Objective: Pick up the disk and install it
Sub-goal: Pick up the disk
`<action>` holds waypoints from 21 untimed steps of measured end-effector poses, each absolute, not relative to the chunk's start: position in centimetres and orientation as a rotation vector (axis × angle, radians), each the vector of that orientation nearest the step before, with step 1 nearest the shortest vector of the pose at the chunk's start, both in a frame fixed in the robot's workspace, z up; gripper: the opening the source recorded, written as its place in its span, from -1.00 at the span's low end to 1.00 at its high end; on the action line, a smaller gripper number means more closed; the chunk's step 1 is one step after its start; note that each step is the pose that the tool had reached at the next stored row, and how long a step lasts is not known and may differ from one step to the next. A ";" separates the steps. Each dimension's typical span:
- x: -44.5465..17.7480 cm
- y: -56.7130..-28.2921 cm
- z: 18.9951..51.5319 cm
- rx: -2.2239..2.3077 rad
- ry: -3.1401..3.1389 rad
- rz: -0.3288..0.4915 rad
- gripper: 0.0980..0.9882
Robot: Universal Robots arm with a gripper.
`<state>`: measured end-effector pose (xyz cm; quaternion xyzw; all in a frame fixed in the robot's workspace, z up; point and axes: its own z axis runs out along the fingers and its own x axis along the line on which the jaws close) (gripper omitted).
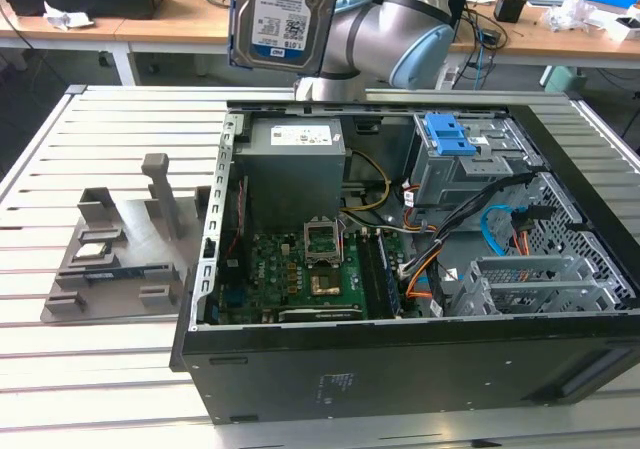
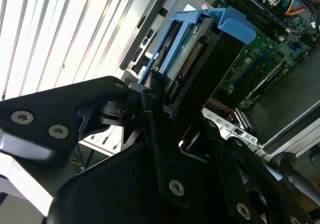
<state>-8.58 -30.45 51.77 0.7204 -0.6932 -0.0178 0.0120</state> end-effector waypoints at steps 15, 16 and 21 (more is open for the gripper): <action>-2.7 -30.5 51.8 2.246 -2.161 -0.056 -0.41; -2.4 -30.5 51.8 2.246 -2.161 -0.056 -0.41; 0.1 -30.4 51.8 2.246 -2.161 -0.056 -0.41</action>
